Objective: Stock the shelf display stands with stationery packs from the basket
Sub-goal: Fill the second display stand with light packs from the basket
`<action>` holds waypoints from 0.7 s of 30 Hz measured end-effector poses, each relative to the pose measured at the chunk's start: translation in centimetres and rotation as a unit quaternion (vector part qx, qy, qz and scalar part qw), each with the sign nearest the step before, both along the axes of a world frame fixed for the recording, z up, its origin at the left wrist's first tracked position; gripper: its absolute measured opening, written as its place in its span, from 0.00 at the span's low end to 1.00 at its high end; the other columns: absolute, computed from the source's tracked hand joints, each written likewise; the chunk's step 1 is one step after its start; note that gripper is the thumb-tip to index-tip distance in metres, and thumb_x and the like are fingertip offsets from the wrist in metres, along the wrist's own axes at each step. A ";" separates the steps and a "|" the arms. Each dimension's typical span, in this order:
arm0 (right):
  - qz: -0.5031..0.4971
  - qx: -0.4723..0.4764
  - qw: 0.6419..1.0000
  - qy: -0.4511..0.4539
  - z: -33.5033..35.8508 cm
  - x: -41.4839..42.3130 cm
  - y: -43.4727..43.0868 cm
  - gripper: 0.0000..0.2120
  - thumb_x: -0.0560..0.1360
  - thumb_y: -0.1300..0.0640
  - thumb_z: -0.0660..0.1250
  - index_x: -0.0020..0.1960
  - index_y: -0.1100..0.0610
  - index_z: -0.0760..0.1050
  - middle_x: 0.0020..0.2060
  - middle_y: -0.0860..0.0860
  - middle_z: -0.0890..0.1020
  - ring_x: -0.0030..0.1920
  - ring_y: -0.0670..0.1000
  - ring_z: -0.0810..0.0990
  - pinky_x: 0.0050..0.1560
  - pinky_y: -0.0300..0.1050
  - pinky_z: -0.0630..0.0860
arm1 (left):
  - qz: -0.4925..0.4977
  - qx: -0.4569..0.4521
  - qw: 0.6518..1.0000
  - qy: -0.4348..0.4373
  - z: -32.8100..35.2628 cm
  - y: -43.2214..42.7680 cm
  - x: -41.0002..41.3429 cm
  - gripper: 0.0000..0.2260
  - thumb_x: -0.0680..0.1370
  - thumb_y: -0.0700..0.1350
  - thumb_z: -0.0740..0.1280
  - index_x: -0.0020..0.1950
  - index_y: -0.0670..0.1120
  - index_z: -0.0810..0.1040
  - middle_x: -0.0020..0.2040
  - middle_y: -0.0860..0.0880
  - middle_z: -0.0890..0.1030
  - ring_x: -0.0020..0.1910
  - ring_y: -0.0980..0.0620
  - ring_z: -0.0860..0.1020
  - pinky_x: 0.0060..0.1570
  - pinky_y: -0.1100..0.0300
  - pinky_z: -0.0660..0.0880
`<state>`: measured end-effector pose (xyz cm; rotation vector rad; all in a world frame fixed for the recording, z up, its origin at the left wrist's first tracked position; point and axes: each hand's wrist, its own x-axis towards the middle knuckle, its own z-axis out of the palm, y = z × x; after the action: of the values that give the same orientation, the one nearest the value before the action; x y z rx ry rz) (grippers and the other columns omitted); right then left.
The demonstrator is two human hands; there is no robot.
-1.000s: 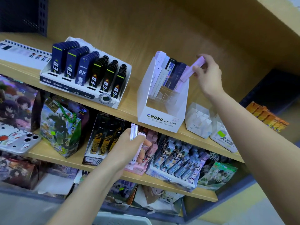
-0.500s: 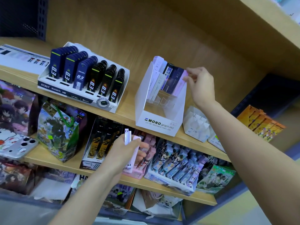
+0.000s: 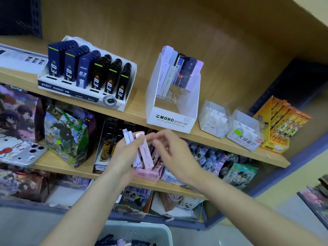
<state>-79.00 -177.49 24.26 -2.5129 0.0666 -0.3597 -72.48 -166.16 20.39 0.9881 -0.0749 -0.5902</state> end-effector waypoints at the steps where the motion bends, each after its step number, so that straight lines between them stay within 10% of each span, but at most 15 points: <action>1: -0.004 0.041 0.998 0.044 -0.9 0.1 0.3 0.02 0.81 0.55 0.59 0.50 0.50 0.70 0.40 0.45 0.76 0.36 0.39 0.72 0.38 0.32 0.69 | -0.008 -0.006 1.000 0.013 -0.1 0.1 0.0 0.09 0.82 0.45 0.61 0.59 0.46 0.77 0.52 0.49 0.84 0.52 0.49 0.81 0.52 0.52 0.77; 6: -0.006 0.180 0.976 0.125 -2.0 0.6 0.9 0.11 0.81 0.54 0.60 0.51 0.62 0.72 0.42 0.69 0.77 0.38 0.51 0.75 0.40 0.43 0.76 | -0.011 -0.035 0.999 -0.006 -0.2 0.5 0.0 0.11 0.82 0.44 0.58 0.62 0.44 0.75 0.55 0.51 0.83 0.46 0.53 0.84 0.41 0.54 0.81; 15: -0.024 0.144 0.981 0.127 0.5 -1.3 0.0 0.06 0.80 0.59 0.58 0.56 0.53 0.70 0.42 0.49 0.81 0.35 0.45 0.79 0.42 0.42 0.79 | -0.047 0.090 0.983 -0.154 0.2 0.3 -0.8 0.09 0.82 0.44 0.60 0.54 0.40 0.77 0.46 0.40 0.83 0.42 0.44 0.82 0.41 0.53 0.81; 21: -0.081 0.105 0.990 0.044 5.0 -1.7 -2.0 0.06 0.80 0.59 0.60 0.50 0.48 0.73 0.37 0.47 0.80 0.30 0.41 0.78 0.35 0.37 0.76 | -0.039 0.138 0.974 -0.175 0.2 0.8 -0.8 0.09 0.81 0.45 0.61 0.53 0.40 0.72 0.33 0.50 0.77 0.19 0.56 0.63 0.18 0.66 0.60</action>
<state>-80.72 -179.51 29.26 -2.3192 0.3298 -0.2895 -73.28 -165.37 20.61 1.3577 -0.3535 -0.5010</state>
